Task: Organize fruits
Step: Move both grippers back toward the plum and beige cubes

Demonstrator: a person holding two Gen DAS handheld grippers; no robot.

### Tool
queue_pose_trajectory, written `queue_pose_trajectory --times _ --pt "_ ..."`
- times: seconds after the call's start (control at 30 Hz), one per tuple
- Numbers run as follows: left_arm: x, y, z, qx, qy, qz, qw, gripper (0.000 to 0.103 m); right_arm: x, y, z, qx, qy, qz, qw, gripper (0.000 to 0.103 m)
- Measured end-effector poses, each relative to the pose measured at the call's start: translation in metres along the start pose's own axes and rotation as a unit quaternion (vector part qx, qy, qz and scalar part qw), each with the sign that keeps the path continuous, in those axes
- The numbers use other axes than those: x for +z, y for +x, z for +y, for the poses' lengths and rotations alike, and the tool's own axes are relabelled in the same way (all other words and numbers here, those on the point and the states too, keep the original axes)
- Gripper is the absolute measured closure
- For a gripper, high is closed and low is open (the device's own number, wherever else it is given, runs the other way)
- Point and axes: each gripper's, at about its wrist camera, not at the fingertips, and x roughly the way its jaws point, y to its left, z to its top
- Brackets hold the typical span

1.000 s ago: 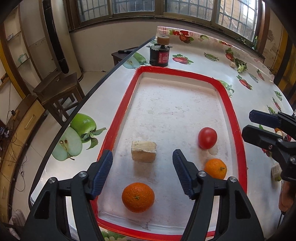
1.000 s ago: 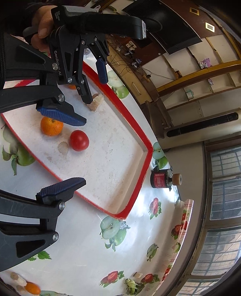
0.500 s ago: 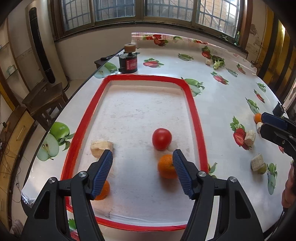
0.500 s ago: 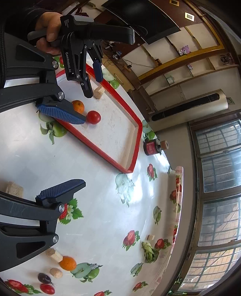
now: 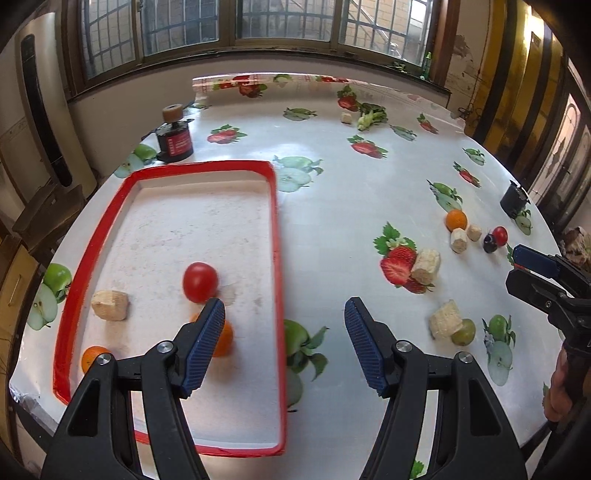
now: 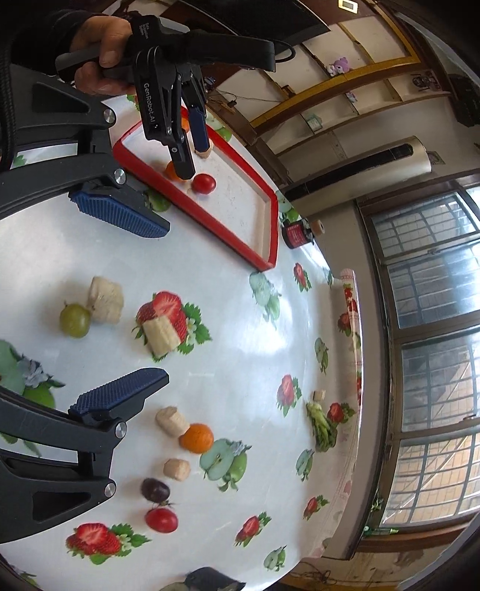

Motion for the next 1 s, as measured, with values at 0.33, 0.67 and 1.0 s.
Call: queue_pose_trajectory --times 0.33,0.67,1.0 --pt "-0.005 0.006 -0.044 -0.033 0.037 0.013 0.9987 0.036 -0.033 -0.022 -0.052 -0.043 0.054 0.003 0.998 0.027" --pt "-0.011 0.012 -0.069 -0.062 0.059 0.026 0.996 0.036 -0.049 -0.032 -0.079 -0.073 0.076 0.005 0.994 0.027" --pt "-0.017 0.033 -0.096 -0.087 0.093 0.055 0.9903 0.037 -0.043 -0.029 -0.102 -0.083 0.09 0.008 0.992 0.034"
